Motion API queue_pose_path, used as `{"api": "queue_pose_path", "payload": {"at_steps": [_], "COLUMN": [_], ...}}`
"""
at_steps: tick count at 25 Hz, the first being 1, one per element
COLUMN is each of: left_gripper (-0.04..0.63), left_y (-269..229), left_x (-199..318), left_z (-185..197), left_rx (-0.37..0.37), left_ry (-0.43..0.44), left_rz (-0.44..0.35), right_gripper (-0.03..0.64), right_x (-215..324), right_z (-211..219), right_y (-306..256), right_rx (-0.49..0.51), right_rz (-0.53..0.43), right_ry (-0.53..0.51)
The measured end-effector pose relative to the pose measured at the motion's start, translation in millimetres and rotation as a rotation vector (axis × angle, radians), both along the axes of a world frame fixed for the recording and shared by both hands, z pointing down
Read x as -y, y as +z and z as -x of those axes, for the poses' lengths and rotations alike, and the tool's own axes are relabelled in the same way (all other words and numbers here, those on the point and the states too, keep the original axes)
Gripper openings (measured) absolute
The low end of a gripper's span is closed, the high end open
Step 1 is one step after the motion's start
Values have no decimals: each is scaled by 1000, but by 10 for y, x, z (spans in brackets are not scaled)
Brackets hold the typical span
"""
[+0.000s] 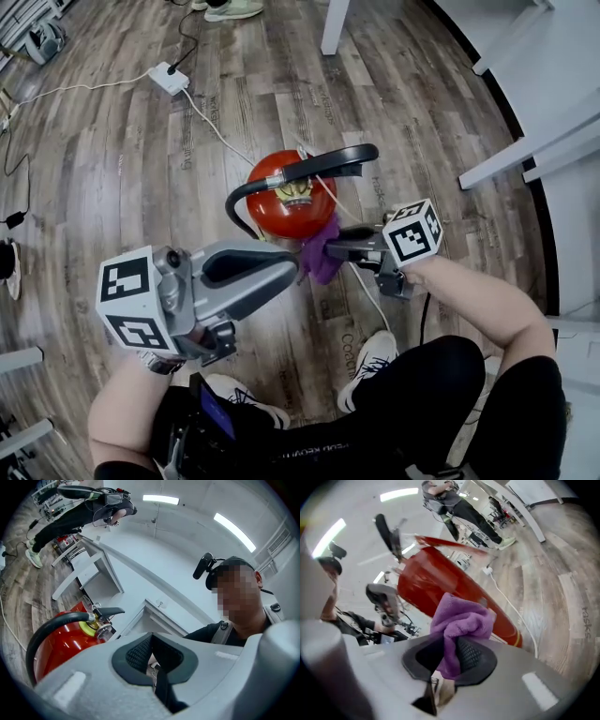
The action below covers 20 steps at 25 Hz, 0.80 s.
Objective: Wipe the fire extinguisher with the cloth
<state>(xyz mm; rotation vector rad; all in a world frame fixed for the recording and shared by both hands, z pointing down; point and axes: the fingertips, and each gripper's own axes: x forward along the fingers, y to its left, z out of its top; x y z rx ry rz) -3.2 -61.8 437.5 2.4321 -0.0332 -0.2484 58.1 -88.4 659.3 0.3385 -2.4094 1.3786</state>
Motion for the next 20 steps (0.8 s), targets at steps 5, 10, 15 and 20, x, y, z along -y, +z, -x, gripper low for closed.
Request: {"api": "queue_pose_path", "payload": {"at_steps": [5,10,15,20], "left_gripper": [-3,-3,-3,-3], "left_y": [-175,-331,-273,-150], "left_x": [-160,-301,-419,-530], "left_z": [-107,-129,-154,-219], "left_rx": [-42,-114,-86,-39], "left_ry": [76,137,199,265], "left_rz": [-55,-81,-96,-115], "right_gripper": [66,66,66,66], "right_x": [-121,108,-27,-195], "right_z": [247,303,436,529], "right_y": [-1308,-1769,-1429,-926], "right_rx": [209,270,262,227], "right_rz": [-81,-77,35,92], "right_ry": [4,136,129,92]}}
